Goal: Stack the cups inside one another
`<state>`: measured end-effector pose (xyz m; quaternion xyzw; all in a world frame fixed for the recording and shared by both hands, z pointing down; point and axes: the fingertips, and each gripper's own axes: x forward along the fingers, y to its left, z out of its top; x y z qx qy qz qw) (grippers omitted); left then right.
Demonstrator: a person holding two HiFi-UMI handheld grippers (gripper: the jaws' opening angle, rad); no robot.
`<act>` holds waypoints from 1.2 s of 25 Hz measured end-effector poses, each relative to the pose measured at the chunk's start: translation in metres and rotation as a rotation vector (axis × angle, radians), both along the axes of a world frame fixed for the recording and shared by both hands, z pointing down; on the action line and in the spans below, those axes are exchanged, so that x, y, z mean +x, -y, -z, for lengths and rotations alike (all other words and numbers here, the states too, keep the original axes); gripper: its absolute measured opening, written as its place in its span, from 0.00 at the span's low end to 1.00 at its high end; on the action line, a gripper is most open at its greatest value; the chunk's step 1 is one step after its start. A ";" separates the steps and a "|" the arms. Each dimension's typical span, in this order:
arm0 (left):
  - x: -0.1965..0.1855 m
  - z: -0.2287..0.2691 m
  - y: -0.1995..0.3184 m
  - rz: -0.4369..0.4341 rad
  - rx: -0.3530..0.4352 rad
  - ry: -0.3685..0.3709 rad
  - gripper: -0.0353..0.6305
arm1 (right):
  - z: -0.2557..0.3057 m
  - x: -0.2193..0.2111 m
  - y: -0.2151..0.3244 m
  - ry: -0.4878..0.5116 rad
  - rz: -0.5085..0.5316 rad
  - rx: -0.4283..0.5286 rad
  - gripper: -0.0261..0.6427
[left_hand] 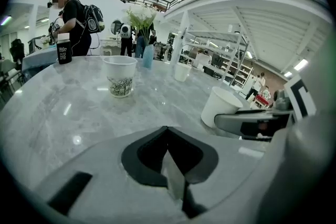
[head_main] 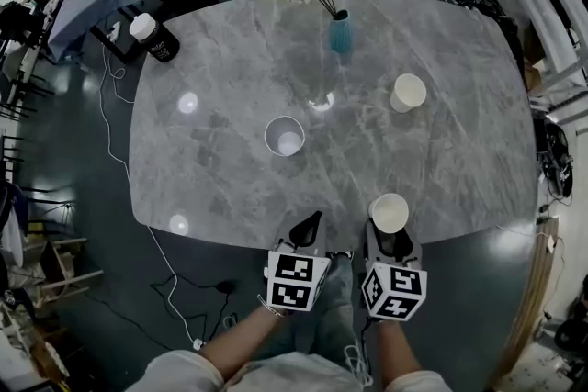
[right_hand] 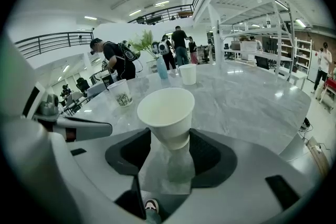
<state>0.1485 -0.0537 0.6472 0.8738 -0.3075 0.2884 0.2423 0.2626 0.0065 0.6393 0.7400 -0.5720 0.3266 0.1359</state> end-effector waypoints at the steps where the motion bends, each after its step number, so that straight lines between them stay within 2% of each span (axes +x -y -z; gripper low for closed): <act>1: 0.000 0.000 0.000 0.003 0.000 -0.002 0.04 | 0.002 0.000 0.001 0.000 0.002 0.004 0.35; 11: -0.013 0.022 0.015 0.045 0.018 -0.016 0.04 | 0.025 -0.012 0.021 -0.001 0.041 0.033 0.35; 15: -0.020 0.038 0.027 0.081 0.051 -0.033 0.04 | 0.040 -0.019 0.034 -0.004 0.072 0.053 0.35; 30: -0.071 0.090 0.069 0.189 0.106 -0.071 0.04 | 0.104 -0.076 0.112 -0.021 0.219 0.148 0.35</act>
